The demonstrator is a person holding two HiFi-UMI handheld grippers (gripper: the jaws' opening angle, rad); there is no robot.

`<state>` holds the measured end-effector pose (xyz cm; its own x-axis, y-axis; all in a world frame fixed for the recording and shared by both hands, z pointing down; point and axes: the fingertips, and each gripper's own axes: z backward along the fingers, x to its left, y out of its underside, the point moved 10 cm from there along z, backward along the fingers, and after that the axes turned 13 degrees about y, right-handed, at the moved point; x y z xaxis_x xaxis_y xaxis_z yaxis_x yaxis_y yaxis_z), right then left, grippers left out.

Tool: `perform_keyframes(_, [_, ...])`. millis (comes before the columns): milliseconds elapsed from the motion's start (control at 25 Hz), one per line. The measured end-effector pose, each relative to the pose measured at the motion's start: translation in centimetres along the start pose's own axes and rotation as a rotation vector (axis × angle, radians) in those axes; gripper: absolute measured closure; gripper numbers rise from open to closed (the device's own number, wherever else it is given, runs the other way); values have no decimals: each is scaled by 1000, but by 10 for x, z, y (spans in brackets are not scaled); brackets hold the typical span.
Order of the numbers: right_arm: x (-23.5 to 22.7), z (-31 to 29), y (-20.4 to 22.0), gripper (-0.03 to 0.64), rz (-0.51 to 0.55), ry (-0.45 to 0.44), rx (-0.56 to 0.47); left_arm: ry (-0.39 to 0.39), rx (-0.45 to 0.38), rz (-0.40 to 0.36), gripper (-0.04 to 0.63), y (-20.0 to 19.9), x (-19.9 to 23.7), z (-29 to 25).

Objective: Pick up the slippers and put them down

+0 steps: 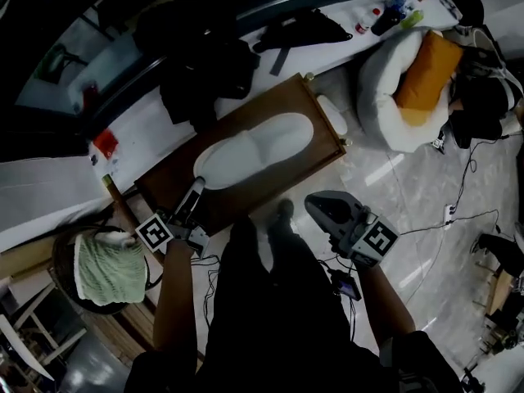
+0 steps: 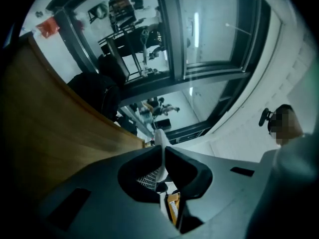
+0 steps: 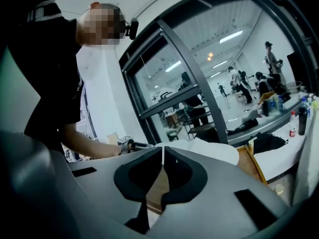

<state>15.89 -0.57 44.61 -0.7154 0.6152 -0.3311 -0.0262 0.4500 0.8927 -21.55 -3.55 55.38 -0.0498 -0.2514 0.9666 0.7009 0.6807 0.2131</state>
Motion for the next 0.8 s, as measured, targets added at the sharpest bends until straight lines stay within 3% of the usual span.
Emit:
perform_keyframes(200, [12, 14, -38, 591, 81, 8, -52, 106, -55, -39, 561, -22, -56, -5])
perform_keyframes(600, [39, 30, -147, 591, 248, -6, -297, 295, -78, -185, 561, -72, -174, -38])
perform_keyframes(800, [55, 31, -168, 591, 289, -31, -400, 377, -95, -245, 561, -86, -217, -45])
